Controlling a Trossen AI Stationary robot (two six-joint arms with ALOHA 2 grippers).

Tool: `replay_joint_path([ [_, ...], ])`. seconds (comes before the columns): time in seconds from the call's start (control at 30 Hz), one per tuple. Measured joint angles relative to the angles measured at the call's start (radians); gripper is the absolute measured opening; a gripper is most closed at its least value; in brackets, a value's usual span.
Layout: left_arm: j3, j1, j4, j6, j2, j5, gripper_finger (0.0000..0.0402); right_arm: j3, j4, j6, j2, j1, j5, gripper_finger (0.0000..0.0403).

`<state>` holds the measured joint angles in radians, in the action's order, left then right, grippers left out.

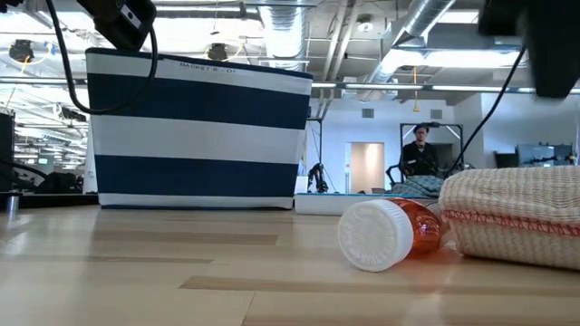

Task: Pick & place medical supplies in basket/bin
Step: Put the light brown bandage into the blue bin

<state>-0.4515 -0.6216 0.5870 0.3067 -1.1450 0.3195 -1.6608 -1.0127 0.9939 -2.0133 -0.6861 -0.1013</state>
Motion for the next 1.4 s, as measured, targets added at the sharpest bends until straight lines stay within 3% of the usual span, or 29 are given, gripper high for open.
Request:
replay_joint_path([
  [0.13,0.000,-0.001,0.000,0.002,0.000,0.000,0.0157,0.004,-0.167,0.035,-0.004,0.033,-0.004,0.0235],
  [0.23,0.000,-0.001,0.000,0.004,0.000,0.000,0.0157,0.024,-0.173,0.052,-0.002,0.061,-0.002,0.0235],
  [0.47,0.000,-0.001,-0.004,0.020,0.000,-0.001,0.0157,0.083,0.023,-0.052,-0.003,0.081,0.096,0.0235],
  [0.7,0.000,-0.001,-0.013,0.029,0.000,-0.001,0.0157,0.156,0.016,-0.056,-0.003,0.095,0.107,0.0235],
  [1.0,0.000,-0.001,-0.013,0.030,0.000,-0.002,0.0157,0.237,0.212,-0.083,-0.003,0.098,0.173,0.0235],
  [1.4,0.000,-0.002,-0.015,0.030,0.000,-0.002,0.0157,0.275,0.301,-0.078,-0.002,0.101,0.156,0.0224],
])
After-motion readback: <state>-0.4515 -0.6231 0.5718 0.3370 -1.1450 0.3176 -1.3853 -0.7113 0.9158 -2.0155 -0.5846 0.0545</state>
